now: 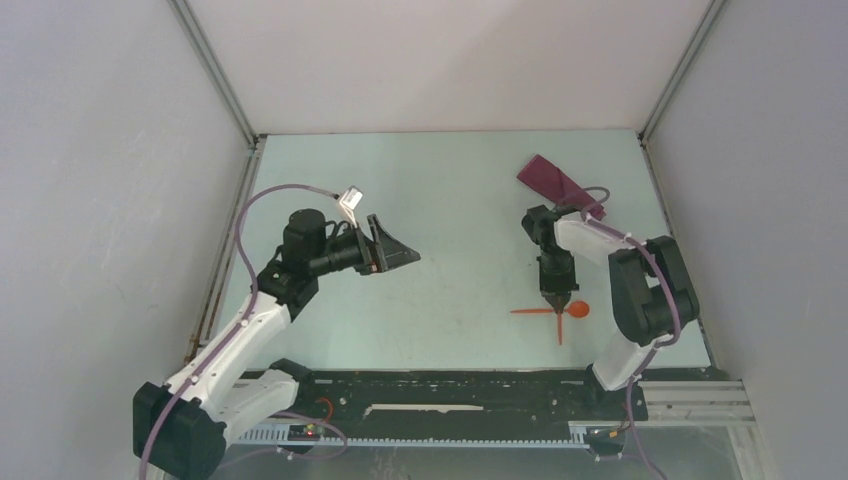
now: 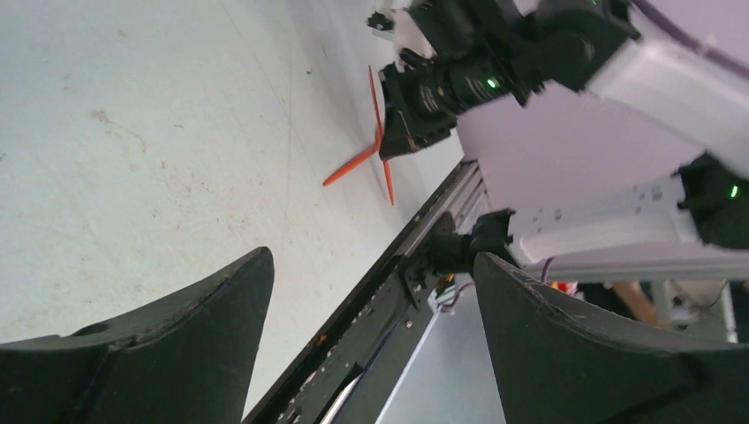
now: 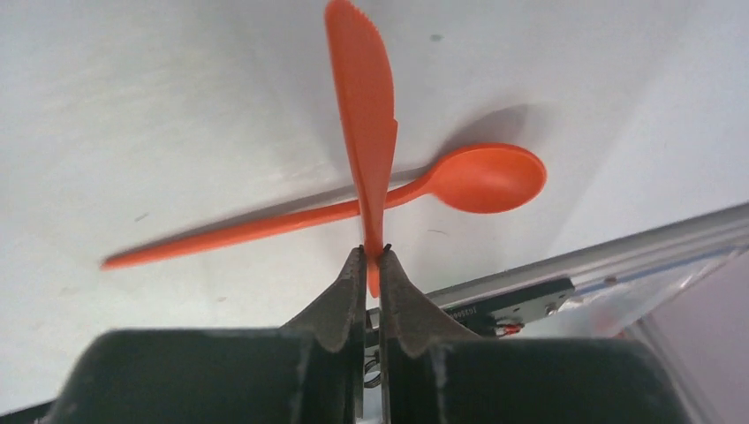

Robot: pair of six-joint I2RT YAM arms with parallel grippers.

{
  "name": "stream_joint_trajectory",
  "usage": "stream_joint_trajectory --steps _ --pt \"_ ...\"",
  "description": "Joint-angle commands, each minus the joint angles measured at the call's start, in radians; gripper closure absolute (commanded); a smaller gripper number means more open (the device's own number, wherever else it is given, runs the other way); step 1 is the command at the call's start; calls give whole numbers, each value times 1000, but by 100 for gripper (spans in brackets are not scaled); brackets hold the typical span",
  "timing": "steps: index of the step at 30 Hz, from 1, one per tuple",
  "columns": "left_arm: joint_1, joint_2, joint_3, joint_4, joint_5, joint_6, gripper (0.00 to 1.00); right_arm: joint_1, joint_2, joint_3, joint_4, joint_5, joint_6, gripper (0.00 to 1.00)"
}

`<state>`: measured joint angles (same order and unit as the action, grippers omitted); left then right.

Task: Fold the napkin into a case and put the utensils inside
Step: Pick up the knife from the corner of the board, then insert the knife into the folded napkin.

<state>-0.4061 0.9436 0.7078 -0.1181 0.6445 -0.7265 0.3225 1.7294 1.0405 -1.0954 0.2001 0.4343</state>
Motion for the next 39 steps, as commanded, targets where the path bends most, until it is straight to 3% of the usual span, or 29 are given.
stream_joint_trajectory --steps 1,6,9,15,19,23,30,34,39 --pt "86 61 -66 145 74 -152 10 91 -109 70 70 -27 -150 100" --pt "147 215 -135 398 195 -333 12 162 -217 71 257 -103 -287 100" --pt "147 245 -121 410 198 -323 12 189 -257 86 351 -235 -422 100" --pt "147 292 -91 410 204 -310 13 198 -306 125 391 -297 -711 100" --pt "146 283 -87 394 221 -295 13 134 -172 328 287 -253 -864 100" --pt "147 252 -70 263 215 -196 13 50 70 663 117 -153 -953 100" --pt "147 226 -77 150 169 -128 14 -48 420 1095 16 22 -1078 100" --pt "147 252 -78 149 153 -134 14 -82 552 1232 45 37 -1139 100" --pt "147 277 -67 149 139 -136 14 -85 637 1242 129 16 -1273 100"
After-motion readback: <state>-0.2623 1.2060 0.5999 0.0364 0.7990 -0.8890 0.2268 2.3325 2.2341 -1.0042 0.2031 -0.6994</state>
